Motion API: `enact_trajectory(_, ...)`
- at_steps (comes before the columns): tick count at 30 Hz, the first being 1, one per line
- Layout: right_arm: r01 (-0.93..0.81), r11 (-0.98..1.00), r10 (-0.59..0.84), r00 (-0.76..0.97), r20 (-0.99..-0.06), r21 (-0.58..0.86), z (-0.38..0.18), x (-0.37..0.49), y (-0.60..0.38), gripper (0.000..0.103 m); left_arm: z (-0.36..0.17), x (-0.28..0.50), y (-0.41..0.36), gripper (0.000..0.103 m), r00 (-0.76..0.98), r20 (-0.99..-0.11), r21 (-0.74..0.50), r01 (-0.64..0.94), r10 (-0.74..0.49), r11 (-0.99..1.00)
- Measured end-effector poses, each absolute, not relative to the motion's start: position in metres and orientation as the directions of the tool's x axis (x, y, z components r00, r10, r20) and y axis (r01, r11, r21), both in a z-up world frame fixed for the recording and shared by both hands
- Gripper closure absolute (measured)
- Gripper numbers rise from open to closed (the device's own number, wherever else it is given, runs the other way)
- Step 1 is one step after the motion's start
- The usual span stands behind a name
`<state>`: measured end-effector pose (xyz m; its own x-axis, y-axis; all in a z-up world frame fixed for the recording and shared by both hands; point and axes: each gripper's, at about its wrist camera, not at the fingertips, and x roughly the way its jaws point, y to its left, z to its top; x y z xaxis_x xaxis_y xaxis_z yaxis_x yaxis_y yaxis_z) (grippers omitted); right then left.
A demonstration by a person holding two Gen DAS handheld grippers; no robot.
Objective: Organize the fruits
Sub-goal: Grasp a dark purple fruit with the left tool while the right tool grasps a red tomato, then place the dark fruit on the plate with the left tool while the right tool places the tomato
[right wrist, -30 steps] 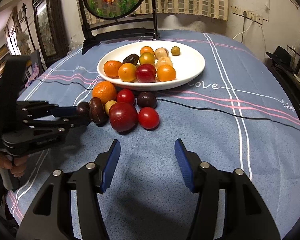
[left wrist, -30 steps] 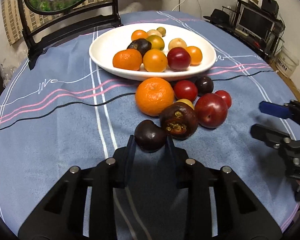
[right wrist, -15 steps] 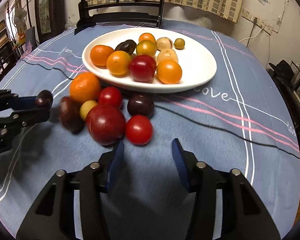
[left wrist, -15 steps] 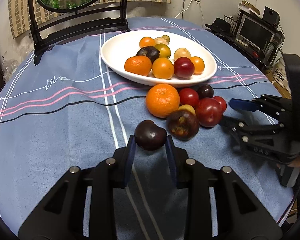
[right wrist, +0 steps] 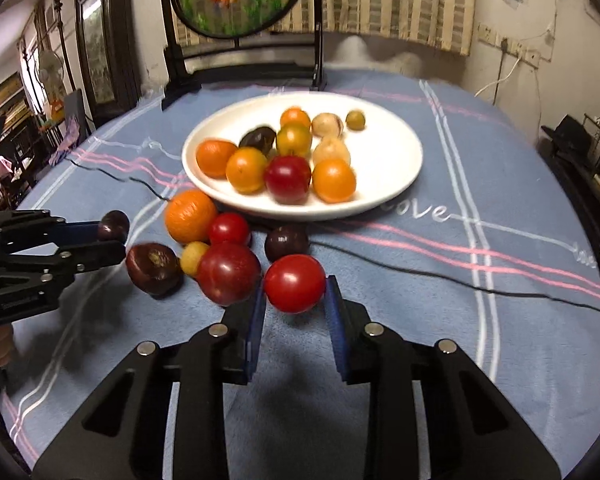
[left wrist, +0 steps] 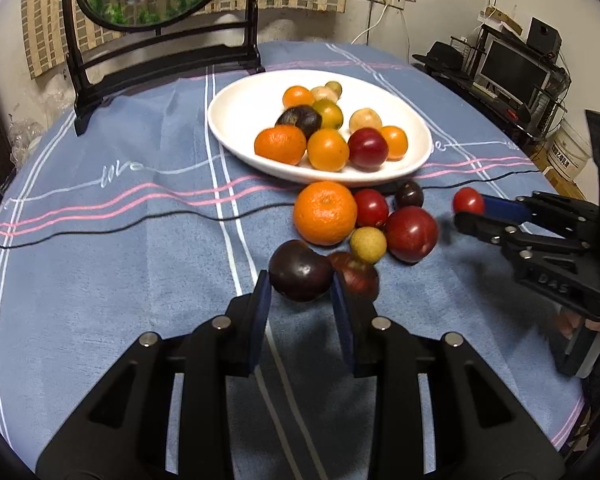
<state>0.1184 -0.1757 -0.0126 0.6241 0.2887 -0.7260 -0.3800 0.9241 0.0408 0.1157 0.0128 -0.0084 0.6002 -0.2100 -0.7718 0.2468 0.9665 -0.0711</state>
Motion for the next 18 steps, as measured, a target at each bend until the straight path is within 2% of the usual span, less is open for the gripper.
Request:
enact_trajectory(11, -0.365, 0.931, 0.296, 0.73, -0.616, 0.014, 0.035, 0.11, -0.18, 0.073, 0.032, 0.122, 0.002, 0.072, 0.659, -0.718, -0.047, 0.271, -0.221, 0.961)
enact_trajectory(18, -0.347, 0.938, 0.29, 0.743, -0.604, 0.024, 0.035, 0.137, -0.178, 0.073, 0.044, 0.153, -0.007, 0.072, 0.672, -0.704, -0.053, 0.276, -0.232, 0.96)
